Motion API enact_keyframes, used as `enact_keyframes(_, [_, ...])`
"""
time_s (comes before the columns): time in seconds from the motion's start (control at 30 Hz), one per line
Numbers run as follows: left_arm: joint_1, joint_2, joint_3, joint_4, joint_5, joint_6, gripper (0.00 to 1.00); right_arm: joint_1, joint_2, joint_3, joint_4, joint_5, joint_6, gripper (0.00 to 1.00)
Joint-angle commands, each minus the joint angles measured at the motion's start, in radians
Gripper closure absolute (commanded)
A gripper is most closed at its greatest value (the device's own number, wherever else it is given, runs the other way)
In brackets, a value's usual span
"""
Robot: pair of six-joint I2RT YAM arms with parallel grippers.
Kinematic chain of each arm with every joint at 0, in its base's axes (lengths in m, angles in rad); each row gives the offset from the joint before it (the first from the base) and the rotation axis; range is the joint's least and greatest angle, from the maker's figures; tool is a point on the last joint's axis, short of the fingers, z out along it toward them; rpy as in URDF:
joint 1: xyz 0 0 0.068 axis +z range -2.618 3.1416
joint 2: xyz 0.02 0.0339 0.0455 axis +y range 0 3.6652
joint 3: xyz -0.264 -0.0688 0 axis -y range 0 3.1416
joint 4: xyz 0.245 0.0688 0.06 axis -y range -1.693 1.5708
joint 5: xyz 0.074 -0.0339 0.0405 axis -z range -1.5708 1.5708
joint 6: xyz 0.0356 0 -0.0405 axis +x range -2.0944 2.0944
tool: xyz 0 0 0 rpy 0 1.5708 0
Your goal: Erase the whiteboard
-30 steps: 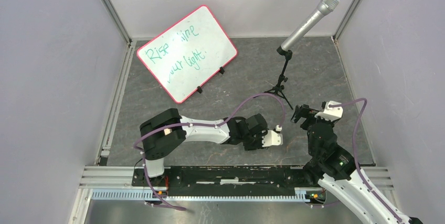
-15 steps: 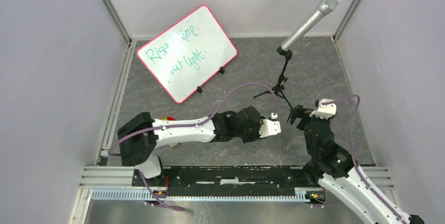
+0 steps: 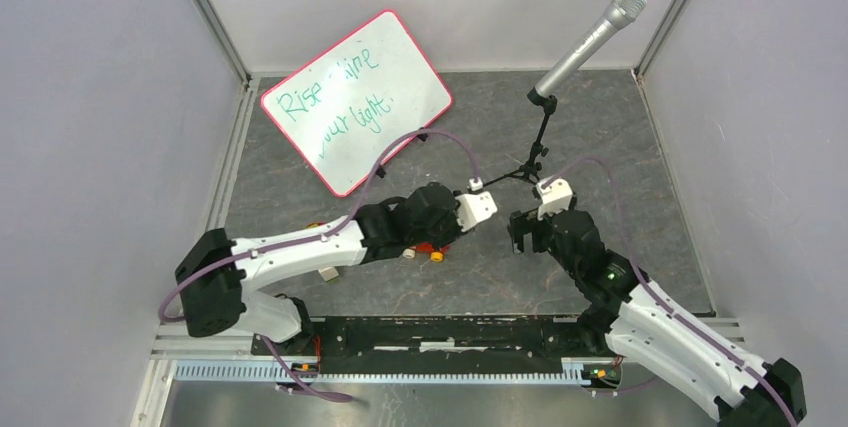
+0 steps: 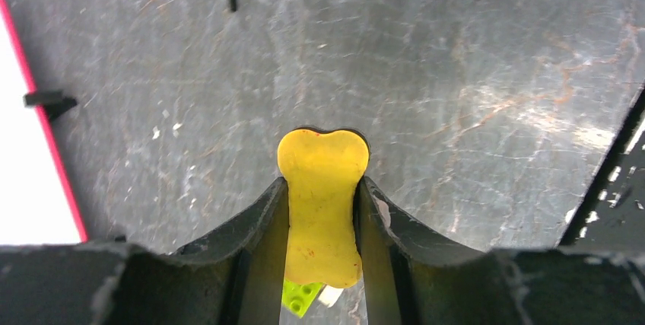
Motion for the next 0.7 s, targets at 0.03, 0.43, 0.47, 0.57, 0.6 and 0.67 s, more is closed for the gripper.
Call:
enact_keyframes(0.03, [0.068, -0.112, -0.020, -0.033, -0.076, -0.094, 0.57, 0.002, 0.103, -0.003, 0.222, -0.260, -0.092, 0.02])
enact_keyframes(0.43, [0.212, -0.290, -0.036, -0.112, -0.148, -0.189, 0.57, 0.030, 0.545, 0.029, 0.630, -0.280, -0.165, 0.06])
enact_keyframes(0.47, [0.220, -0.294, -0.029, -0.122, -0.160, -0.204, 0.57, 0.029, 0.591, 0.048, 0.644, -0.265, -0.173, 0.06])
enact_keyframes(0.57, [0.234, -0.307, -0.010, -0.139, -0.192, -0.238, 0.57, 0.030, 0.697, 0.089, 0.720, -0.243, -0.195, 0.05])
enact_keyframes(0.6, [0.235, -0.314, -0.010, -0.137, -0.197, -0.243, 0.57, 0.029, 0.738, 0.106, 0.740, -0.230, -0.198, 0.05])
enact_keyframes(0.67, [0.238, -0.327, -0.013, -0.128, -0.201, -0.244, 0.57, 0.029, 0.816, 0.164, 0.758, -0.226, -0.201, 0.05])
